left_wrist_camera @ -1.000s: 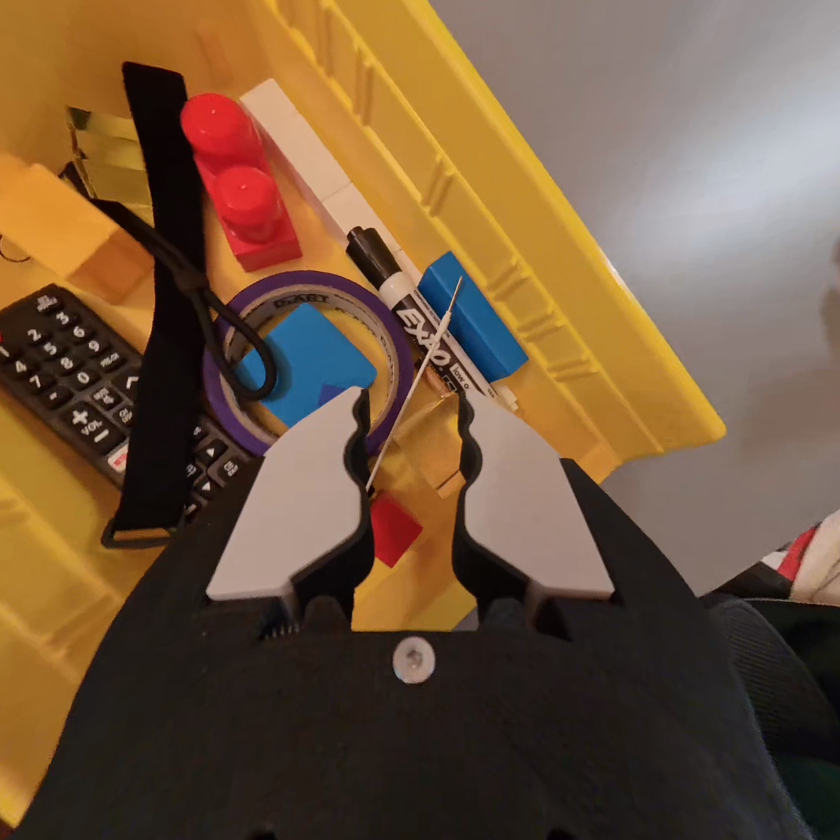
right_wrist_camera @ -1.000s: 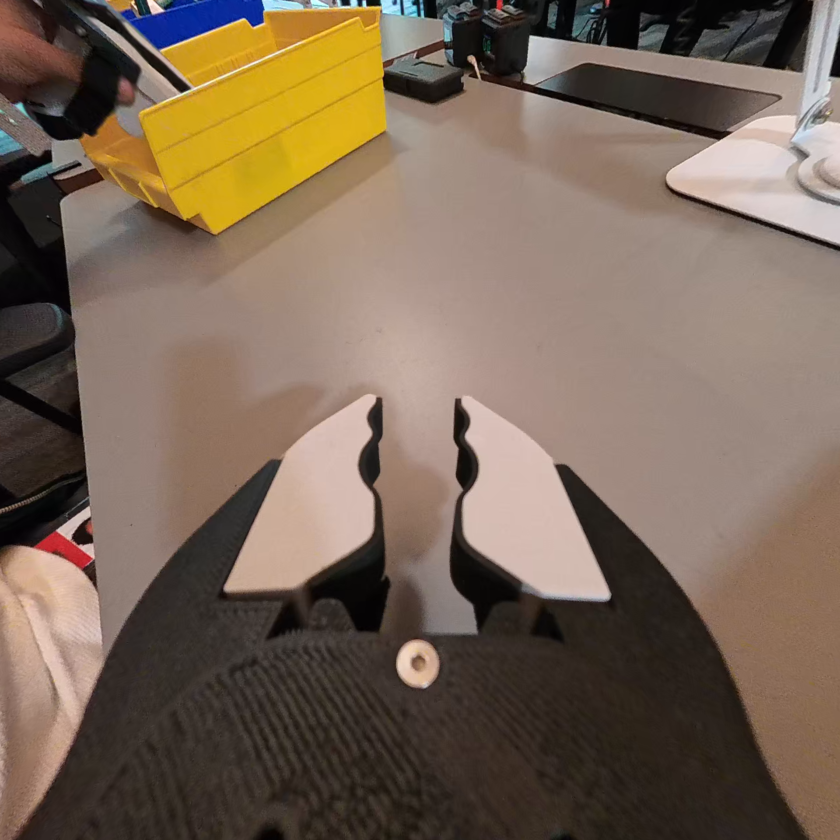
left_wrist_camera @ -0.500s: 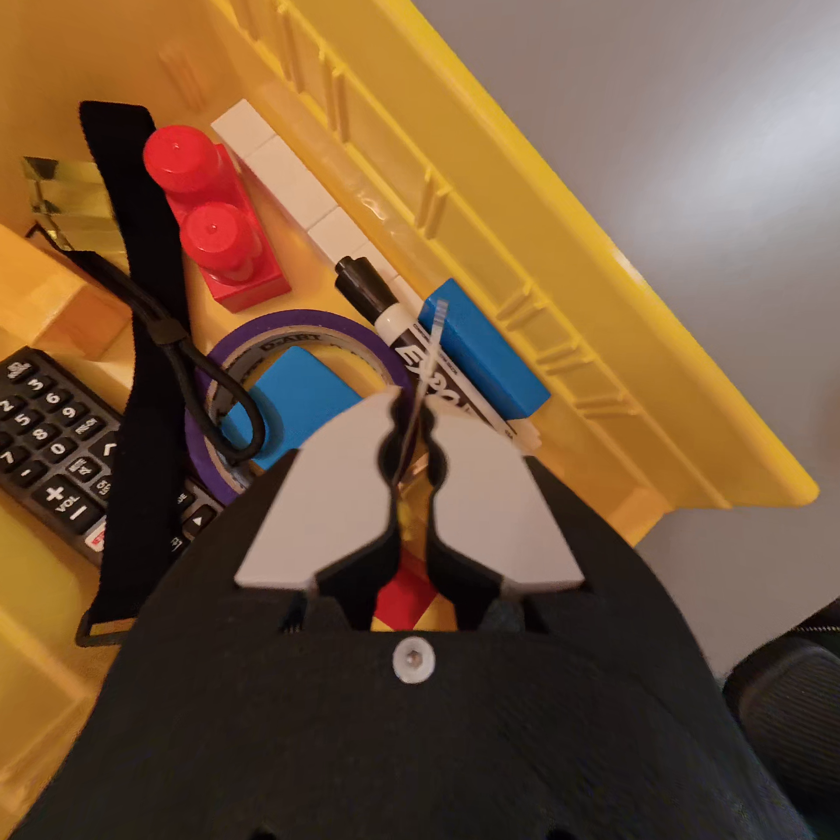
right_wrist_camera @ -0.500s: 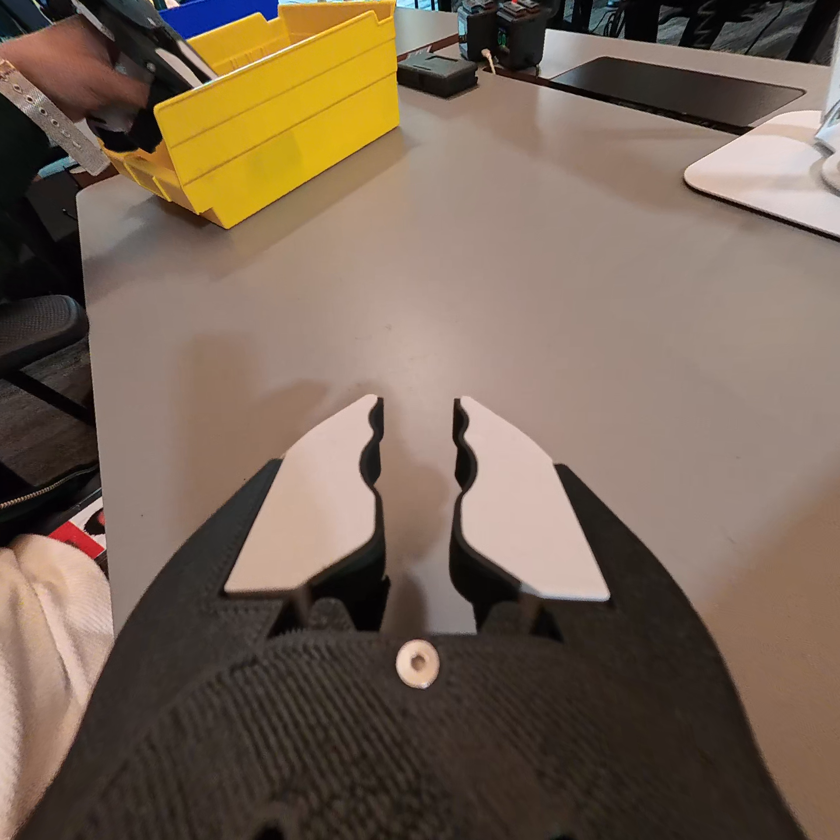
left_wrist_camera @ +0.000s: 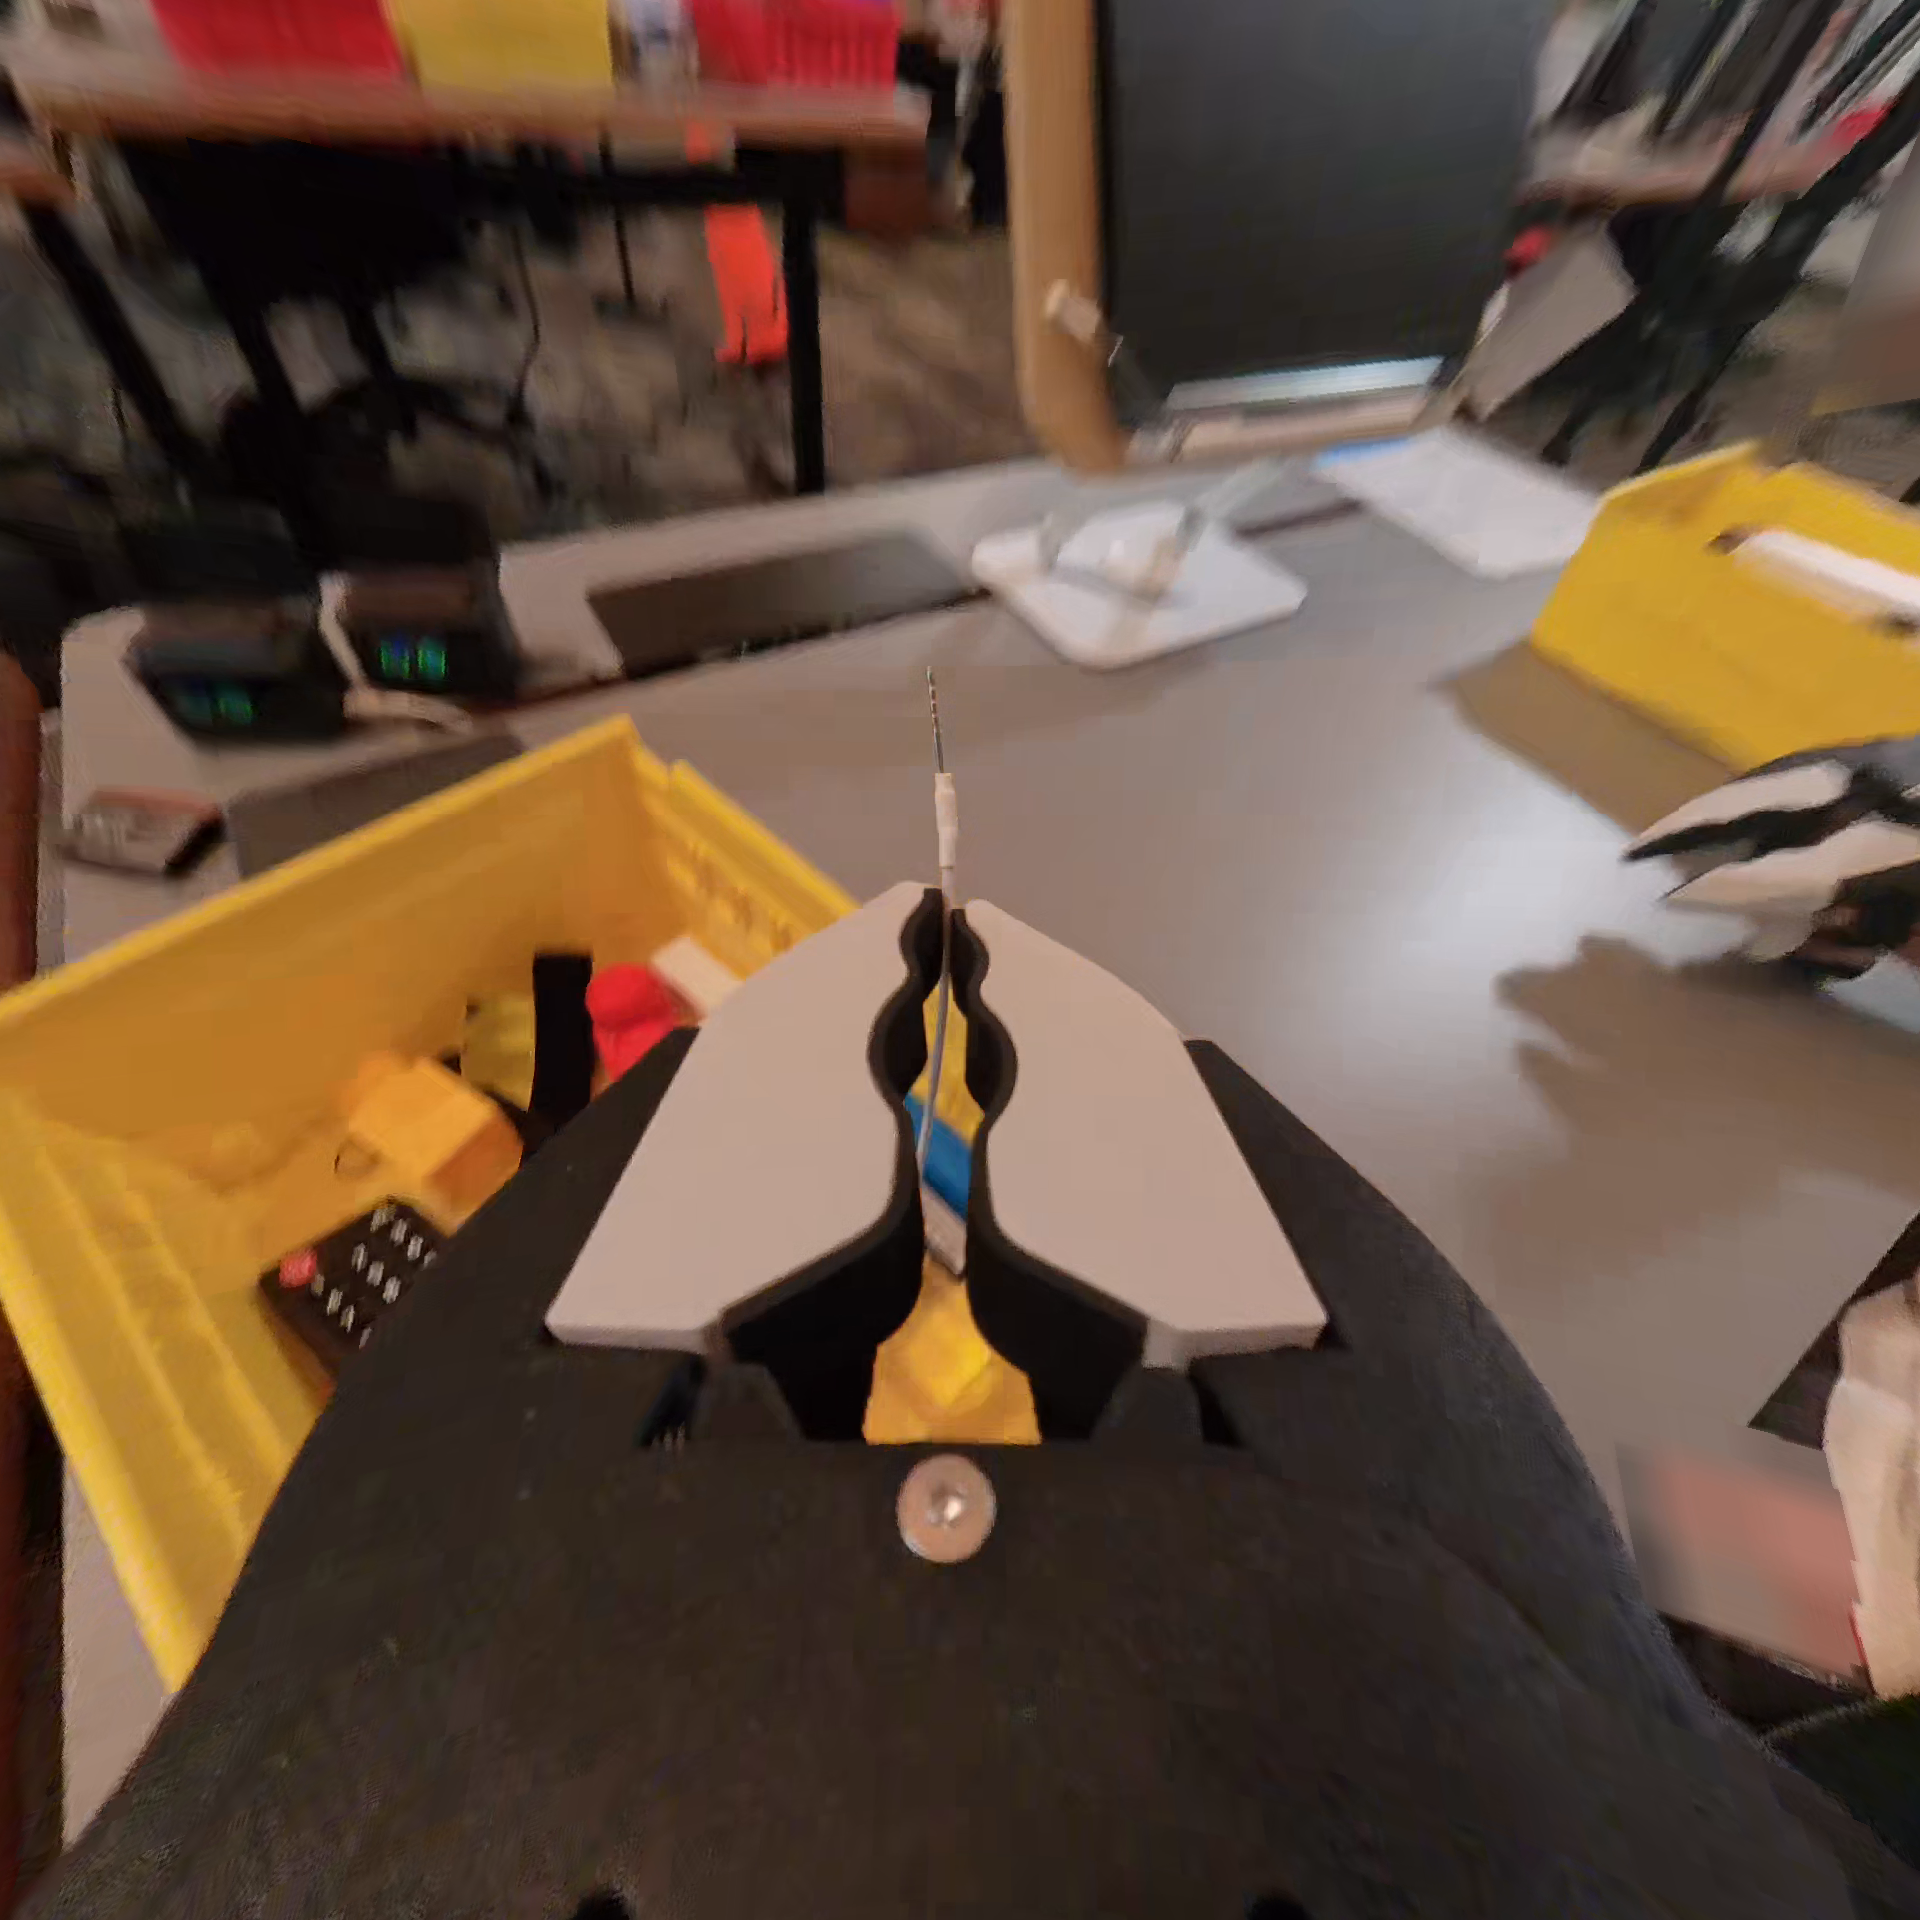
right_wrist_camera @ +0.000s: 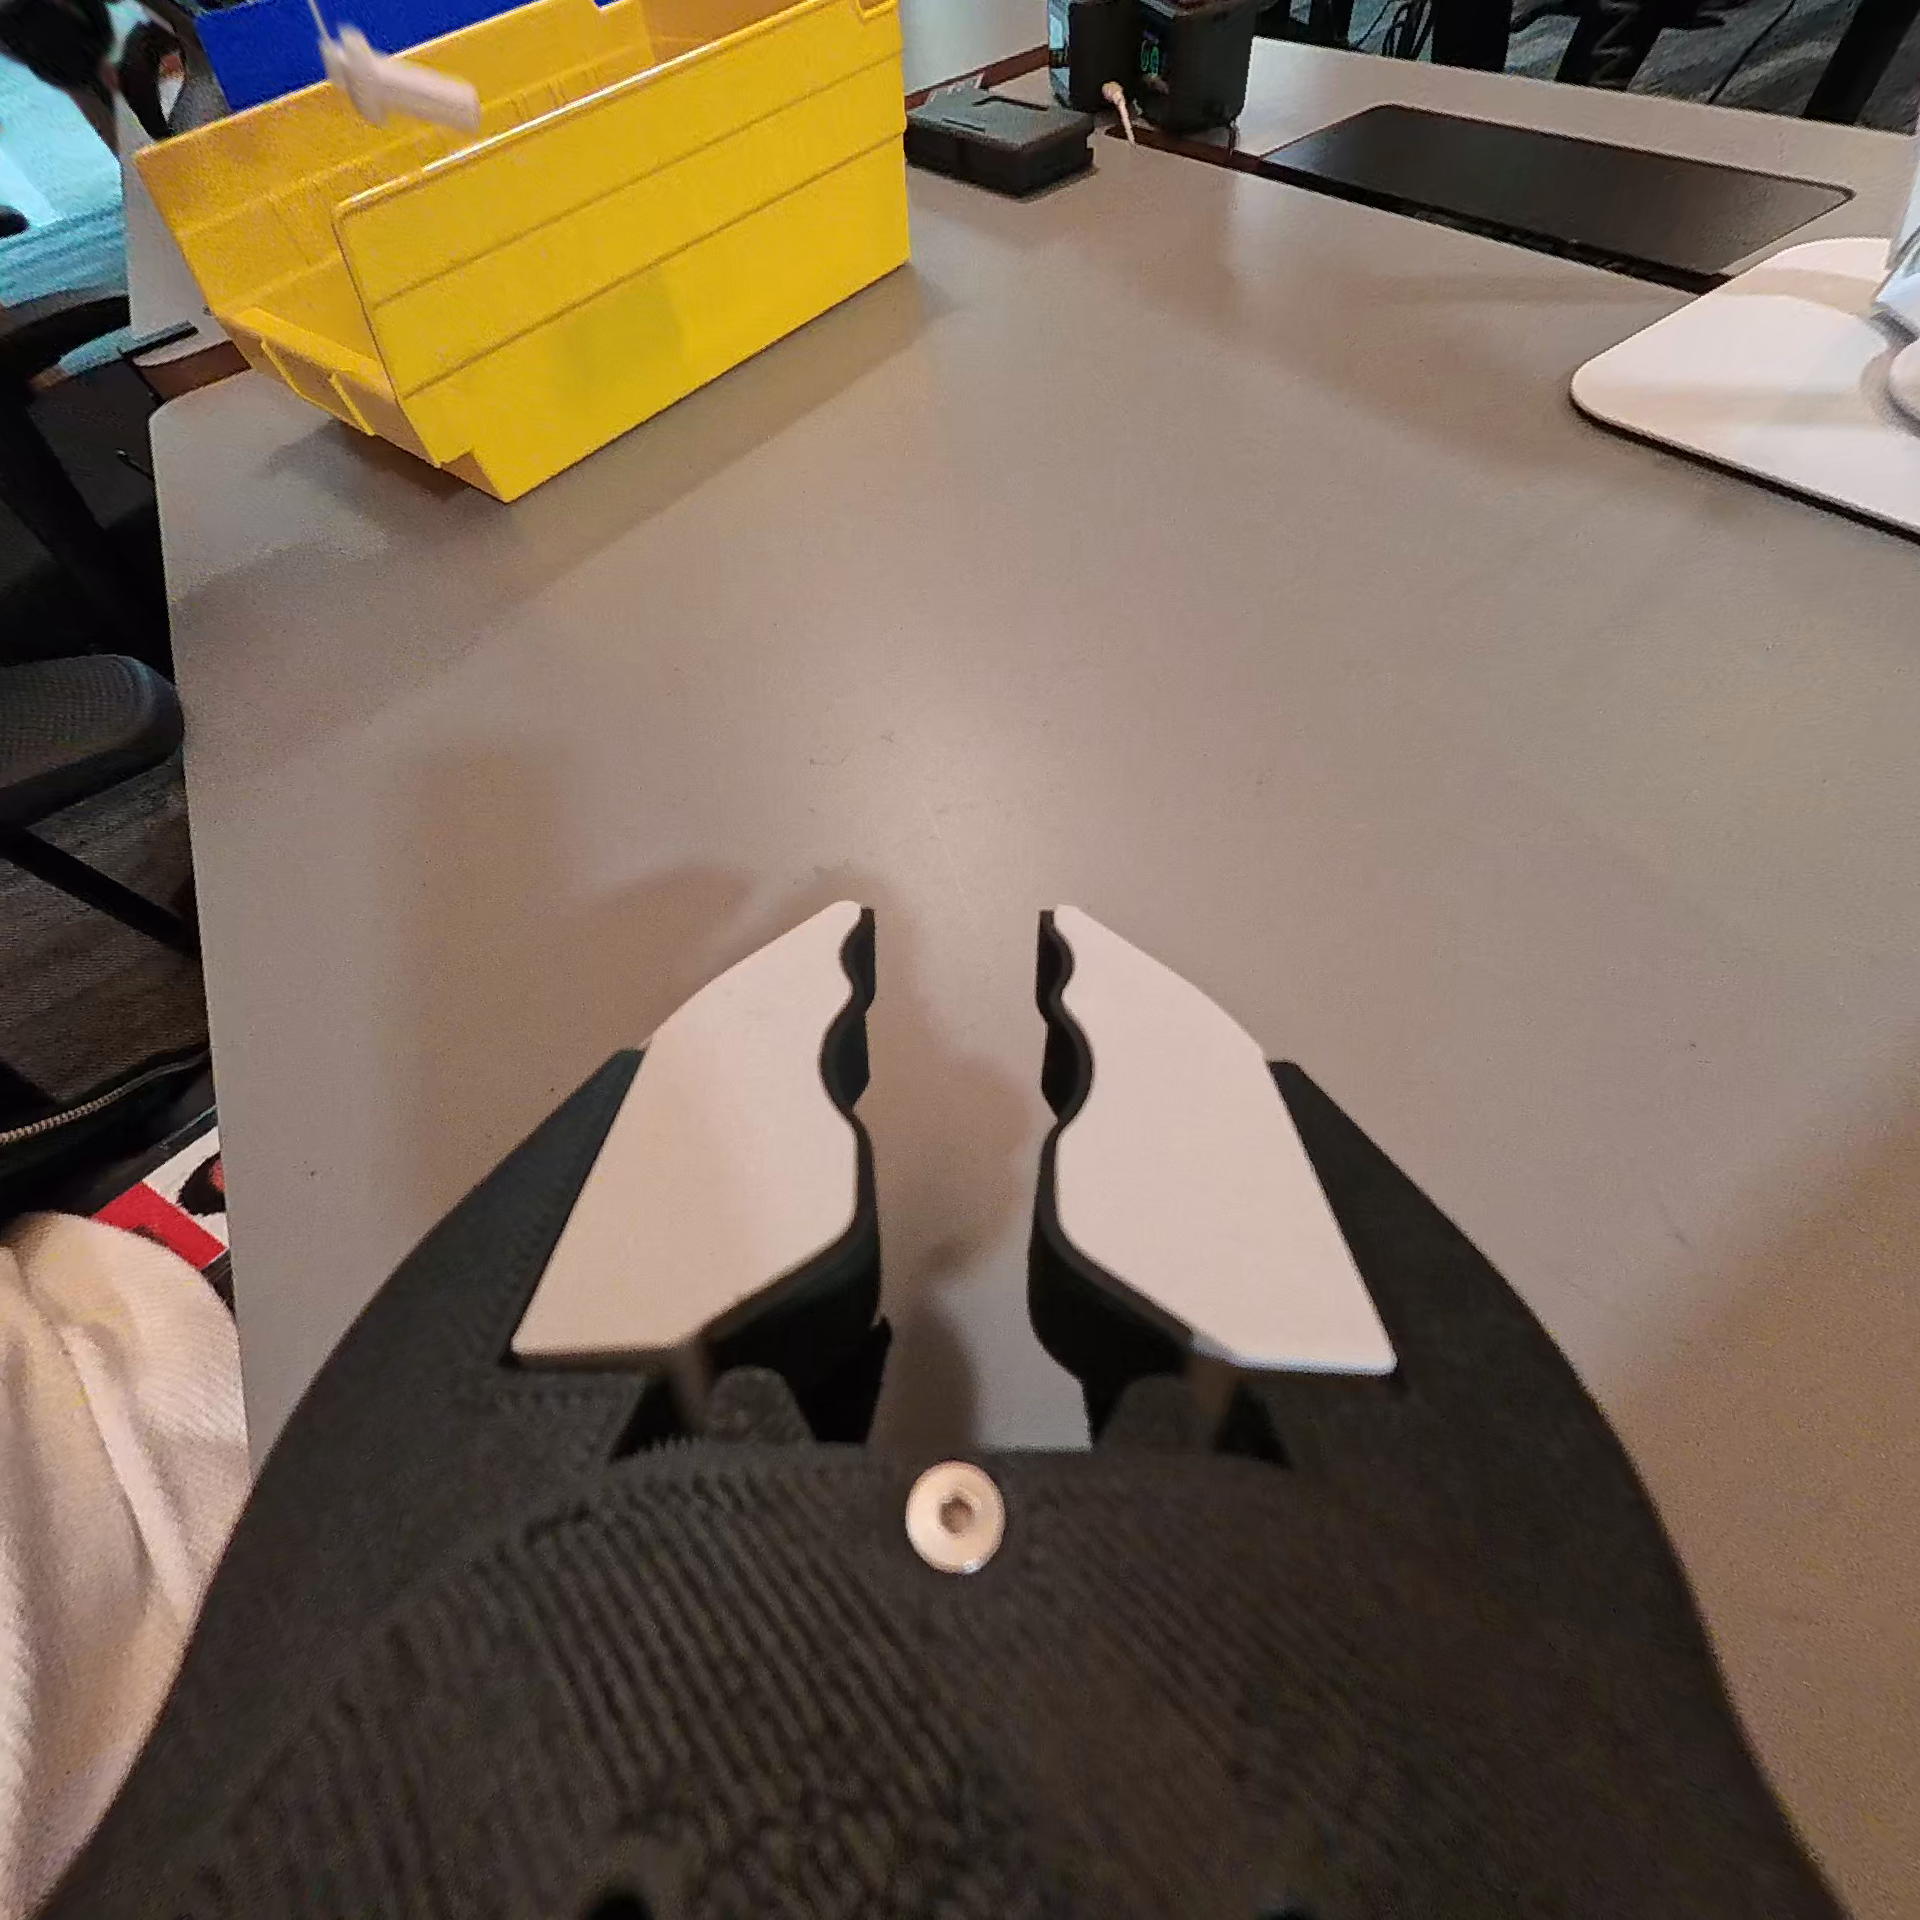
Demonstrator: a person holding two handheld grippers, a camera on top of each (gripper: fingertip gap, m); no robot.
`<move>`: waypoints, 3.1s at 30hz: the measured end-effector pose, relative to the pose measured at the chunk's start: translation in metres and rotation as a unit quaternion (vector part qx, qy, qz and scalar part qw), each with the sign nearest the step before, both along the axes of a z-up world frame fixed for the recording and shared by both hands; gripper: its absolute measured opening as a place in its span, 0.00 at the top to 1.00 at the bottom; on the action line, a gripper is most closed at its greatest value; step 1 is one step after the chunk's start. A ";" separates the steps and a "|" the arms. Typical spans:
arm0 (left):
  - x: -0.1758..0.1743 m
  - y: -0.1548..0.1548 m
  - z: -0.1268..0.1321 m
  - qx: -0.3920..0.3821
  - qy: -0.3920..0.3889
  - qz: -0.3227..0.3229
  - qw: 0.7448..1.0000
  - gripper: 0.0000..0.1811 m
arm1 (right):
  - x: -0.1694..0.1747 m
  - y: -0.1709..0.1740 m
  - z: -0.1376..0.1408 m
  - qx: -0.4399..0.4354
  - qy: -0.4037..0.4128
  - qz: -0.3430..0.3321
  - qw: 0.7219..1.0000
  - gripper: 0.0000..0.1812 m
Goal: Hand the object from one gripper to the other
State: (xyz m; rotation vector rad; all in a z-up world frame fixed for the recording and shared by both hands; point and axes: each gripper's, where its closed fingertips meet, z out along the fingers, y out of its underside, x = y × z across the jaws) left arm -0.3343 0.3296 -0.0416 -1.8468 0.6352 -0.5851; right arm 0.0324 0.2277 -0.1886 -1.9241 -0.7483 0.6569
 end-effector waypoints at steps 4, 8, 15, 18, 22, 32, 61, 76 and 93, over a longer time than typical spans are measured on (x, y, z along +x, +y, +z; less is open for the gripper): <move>0.027 -0.023 0.056 0.079 -0.070 -0.058 0.993 0.99 | -0.001 -0.001 0.000 0.004 -0.001 0.002 1.000 0.84; 0.068 -0.050 0.093 0.118 -0.130 -0.147 0.973 0.99 | -0.002 -0.002 0.001 0.006 -0.001 0.006 1.000 0.84; 0.163 -0.093 0.117 0.103 -0.213 -0.321 0.917 0.99 | -0.014 -0.016 0.033 0.048 0.095 0.066 0.992 0.77; 0.205 -0.111 0.113 0.079 -0.238 -0.383 0.889 0.99 | -0.020 -0.033 0.061 0.109 0.147 0.119 0.976 0.75; 0.253 -0.130 0.100 0.044 -0.252 -0.439 0.861 0.99 | -0.021 -0.052 0.084 0.190 0.175 0.158 0.953 0.74; 0.315 -0.163 0.070 -0.008 -0.273 -0.502 0.821 0.99 | -0.029 -0.068 0.097 0.231 0.188 0.176 0.938 0.77; 0.349 -0.160 0.033 -0.007 -0.252 -0.474 0.844 0.72 | -0.025 -0.072 0.106 0.228 0.215 0.178 0.933 0.93; 0.365 -0.146 -0.058 -0.054 -0.154 -0.485 0.859 0.84 | 0.009 -0.048 0.104 0.207 0.212 0.149 0.943 0.93; 0.370 -0.149 -0.061 -0.001 -0.132 -0.481 0.867 0.92 | 0.008 -0.034 0.099 0.248 0.150 0.097 0.952 0.54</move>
